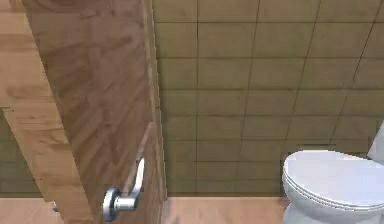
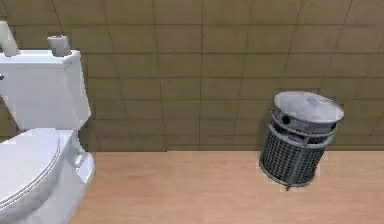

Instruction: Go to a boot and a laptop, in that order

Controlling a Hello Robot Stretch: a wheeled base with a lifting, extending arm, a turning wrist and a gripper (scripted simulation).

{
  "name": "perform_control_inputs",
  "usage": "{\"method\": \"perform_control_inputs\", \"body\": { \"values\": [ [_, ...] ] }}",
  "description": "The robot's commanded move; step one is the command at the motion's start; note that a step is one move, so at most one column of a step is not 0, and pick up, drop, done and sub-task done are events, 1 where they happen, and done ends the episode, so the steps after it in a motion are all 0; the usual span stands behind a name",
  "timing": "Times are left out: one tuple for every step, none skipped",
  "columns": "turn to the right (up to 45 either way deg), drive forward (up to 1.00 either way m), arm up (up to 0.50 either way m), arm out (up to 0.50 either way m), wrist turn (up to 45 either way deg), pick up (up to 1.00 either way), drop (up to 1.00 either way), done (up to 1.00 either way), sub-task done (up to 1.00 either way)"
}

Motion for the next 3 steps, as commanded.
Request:
{"method": "perform_control_inputs", "body": {
  "values": [
    [-45.0, 0.0, 0.0, 0.0, 0.0, 0.0, 0.0, 0.0, 0.0],
    [-42.0, 0.0, 0.0, 0.0, 0.0, 0.0, 0.0, 0.0, 0.0],
    [0.0, 0.1, 0.0, 0.0, 0.0, 0.0, 0.0, 0.0, 0.0]
  ]
}}
